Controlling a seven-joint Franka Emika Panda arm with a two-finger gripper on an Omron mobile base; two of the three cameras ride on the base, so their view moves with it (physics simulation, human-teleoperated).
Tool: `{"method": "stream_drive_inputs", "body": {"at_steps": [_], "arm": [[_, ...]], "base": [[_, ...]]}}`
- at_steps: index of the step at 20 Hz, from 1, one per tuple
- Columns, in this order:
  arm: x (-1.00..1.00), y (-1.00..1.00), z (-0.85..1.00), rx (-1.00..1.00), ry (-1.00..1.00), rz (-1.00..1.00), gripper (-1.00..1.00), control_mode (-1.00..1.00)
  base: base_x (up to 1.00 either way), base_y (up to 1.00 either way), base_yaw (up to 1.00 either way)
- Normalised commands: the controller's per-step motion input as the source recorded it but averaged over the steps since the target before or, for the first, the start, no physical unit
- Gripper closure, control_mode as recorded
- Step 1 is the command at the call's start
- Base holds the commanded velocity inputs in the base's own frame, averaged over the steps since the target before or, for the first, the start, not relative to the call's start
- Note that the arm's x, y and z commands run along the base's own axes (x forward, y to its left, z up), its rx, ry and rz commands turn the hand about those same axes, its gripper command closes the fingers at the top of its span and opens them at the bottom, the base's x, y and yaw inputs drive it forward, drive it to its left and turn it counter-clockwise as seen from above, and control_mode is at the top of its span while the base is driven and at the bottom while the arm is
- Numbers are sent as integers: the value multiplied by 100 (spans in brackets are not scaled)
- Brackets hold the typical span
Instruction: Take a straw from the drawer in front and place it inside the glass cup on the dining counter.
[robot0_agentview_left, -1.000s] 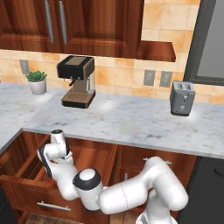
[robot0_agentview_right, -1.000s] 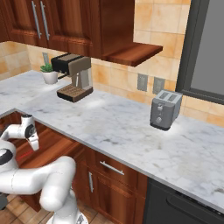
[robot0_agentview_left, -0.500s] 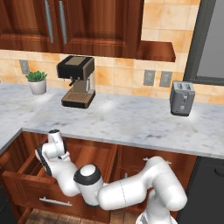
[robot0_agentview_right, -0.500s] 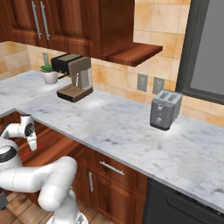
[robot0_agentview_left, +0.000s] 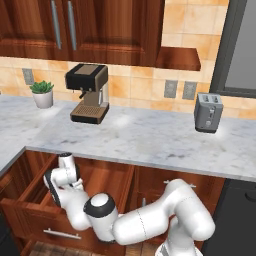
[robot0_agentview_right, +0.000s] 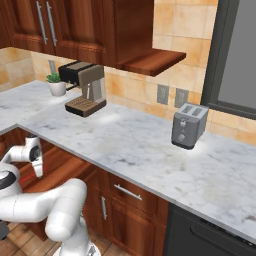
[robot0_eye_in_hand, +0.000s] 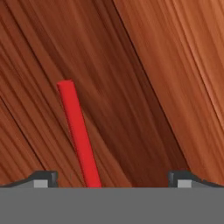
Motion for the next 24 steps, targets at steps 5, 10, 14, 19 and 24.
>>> {"method": "stream_drive_inputs", "body": {"at_steps": [5, 10, 14, 19, 24], "arm": [[-22, 0, -88, -2, -12, -2, -100, -100], [-17, 3, -81, -4, -1, -5, 100, -100], [-23, 0, -64, -3, 0, -6, 100, -100], [-54, -7, -14, -1, -4, -5, 100, -100], [-57, -20, 54, 0, -15, -4, 100, -100]], "base": [[0, 0, 0], [0, 0, 0], [0, 0, 0], [0, 0, 0], [0, 0, 0]]}}
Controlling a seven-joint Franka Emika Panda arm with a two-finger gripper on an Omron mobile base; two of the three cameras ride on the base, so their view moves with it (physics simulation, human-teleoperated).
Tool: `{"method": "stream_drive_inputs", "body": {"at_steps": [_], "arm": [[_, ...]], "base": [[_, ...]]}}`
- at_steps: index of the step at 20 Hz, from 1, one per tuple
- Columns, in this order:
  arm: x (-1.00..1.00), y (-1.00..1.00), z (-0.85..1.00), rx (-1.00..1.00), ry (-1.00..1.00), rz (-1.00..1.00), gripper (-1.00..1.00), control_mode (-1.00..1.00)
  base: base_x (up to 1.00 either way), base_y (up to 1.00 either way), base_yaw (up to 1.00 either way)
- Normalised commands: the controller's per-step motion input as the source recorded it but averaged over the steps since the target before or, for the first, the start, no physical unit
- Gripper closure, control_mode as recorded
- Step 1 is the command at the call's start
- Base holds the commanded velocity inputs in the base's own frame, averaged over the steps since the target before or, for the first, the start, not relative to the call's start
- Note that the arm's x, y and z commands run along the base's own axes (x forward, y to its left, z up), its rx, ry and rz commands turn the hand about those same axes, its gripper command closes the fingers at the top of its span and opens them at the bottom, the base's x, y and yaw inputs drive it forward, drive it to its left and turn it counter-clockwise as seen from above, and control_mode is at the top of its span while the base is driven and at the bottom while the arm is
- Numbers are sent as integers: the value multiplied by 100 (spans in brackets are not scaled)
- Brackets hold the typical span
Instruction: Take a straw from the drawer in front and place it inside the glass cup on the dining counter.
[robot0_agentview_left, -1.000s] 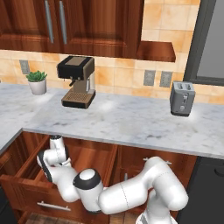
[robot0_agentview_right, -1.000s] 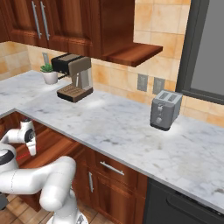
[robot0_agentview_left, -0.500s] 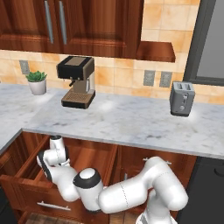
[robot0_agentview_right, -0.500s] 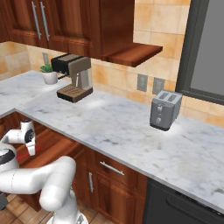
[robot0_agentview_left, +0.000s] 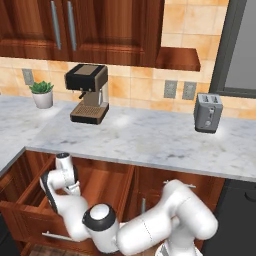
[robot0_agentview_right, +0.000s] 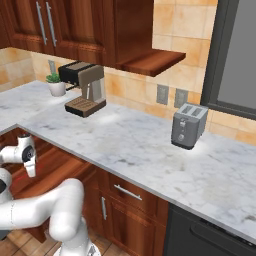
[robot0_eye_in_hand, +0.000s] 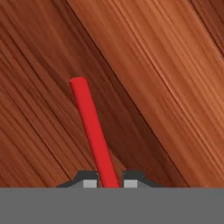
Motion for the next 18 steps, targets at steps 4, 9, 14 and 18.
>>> {"method": "stream_drive_inputs", "body": {"at_steps": [4, 9, 14, 18], "arm": [[-50, -32, 100, 1, -10, -4, 100, -100], [-35, -44, 100, 4, 1, -1, 100, -100], [-36, -35, 100, 5, 0, 0, 100, -100], [-51, -34, 100, 0, -1, 0, 100, -100]], "base": [[0, 0, 0], [0, 0, 0], [0, 0, 0], [0, 0, 0]]}}
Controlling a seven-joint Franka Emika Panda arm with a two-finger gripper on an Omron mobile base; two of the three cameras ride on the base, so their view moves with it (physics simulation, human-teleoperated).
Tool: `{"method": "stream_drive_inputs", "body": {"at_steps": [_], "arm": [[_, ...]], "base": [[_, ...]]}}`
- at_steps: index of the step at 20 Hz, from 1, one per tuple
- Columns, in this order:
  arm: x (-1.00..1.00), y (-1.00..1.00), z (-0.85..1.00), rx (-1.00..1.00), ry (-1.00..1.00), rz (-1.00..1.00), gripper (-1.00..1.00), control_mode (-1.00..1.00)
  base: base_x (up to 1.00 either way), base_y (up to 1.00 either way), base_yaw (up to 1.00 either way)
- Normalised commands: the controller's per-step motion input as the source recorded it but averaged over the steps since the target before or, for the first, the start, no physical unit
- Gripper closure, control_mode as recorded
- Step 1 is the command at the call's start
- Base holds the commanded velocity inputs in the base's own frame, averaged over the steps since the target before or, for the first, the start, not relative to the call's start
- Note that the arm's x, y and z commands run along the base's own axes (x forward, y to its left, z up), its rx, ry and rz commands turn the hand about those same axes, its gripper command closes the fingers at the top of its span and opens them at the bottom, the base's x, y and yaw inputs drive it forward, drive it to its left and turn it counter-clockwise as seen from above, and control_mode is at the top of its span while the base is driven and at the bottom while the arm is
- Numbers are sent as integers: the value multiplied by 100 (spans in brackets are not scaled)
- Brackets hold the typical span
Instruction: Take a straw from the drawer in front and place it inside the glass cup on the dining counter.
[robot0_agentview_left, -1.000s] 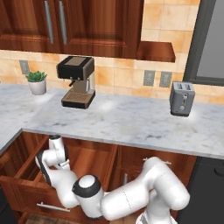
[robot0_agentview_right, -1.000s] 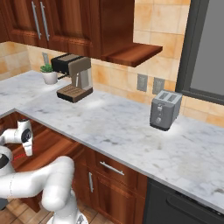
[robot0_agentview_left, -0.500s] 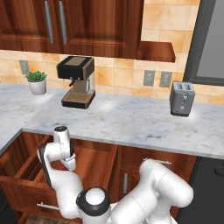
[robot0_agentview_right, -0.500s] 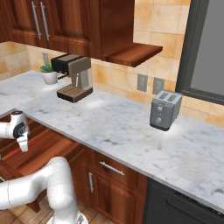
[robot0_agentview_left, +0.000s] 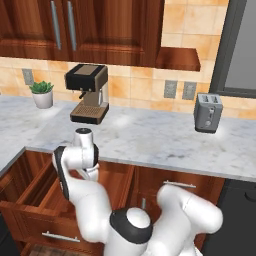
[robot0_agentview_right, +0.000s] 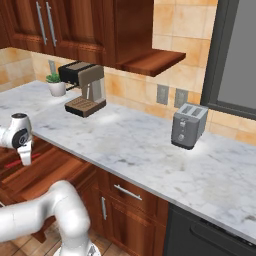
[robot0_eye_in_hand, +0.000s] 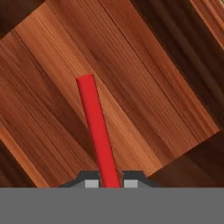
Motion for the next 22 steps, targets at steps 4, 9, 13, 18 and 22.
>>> {"method": "stream_drive_inputs", "body": {"at_steps": [4, 9, 13, 18, 22], "arm": [[-56, -45, 100, 0, -5, 0, 100, -100], [-32, -73, 100, 0, -10, 1, 100, -100], [-21, -100, 96, 0, -17, 7, 100, -100], [-12, -100, 57, -1, -15, 9, 100, -100], [-4, -100, 5, -5, -2, 2, 100, -100]], "base": [[0, 0, 0], [0, 0, 0], [0, 0, 0], [0, 0, 0], [0, 0, 0]]}}
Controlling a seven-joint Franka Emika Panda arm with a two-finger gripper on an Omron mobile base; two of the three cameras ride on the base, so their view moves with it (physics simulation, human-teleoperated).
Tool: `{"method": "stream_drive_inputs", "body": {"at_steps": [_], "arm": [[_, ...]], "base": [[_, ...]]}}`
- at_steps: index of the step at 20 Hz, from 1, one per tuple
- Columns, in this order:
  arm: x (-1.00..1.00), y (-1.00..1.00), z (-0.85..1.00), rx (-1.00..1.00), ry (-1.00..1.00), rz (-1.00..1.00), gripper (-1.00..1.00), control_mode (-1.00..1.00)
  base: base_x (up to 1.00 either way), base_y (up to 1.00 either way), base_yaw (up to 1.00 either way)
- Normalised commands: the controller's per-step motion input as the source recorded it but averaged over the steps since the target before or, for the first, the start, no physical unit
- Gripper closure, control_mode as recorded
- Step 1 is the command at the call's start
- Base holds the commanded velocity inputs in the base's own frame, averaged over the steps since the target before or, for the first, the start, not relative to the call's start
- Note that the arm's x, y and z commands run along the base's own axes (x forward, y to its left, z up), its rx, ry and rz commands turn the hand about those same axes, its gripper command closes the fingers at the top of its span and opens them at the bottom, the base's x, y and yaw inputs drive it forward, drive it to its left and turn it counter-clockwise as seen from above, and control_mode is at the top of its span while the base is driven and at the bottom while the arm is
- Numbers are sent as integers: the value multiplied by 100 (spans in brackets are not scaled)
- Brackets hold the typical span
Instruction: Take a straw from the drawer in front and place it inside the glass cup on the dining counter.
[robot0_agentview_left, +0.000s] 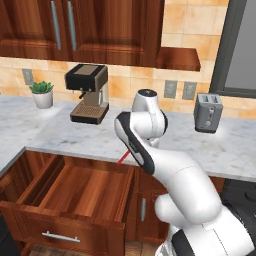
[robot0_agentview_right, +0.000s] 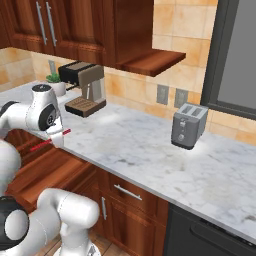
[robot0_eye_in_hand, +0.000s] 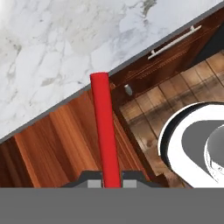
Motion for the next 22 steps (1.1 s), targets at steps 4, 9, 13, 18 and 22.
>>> {"method": "stream_drive_inputs", "body": {"at_steps": [4, 9, 13, 18, 22], "arm": [[0, -96, 0, -5, 0, 0, 100, -100], [13, -82, 0, -3, 0, 0, 100, -100], [4, -63, 0, 0, 0, 0, 100, -100], [-12, -8, 0, 0, 0, -1, 100, 100], [0, 0, 0, 0, 0, 0, 100, 100]], "base": [[0, 0, 0], [0, 0, 0], [0, 0, 0], [-80, -29, -5], [-100, -38, -12]]}}
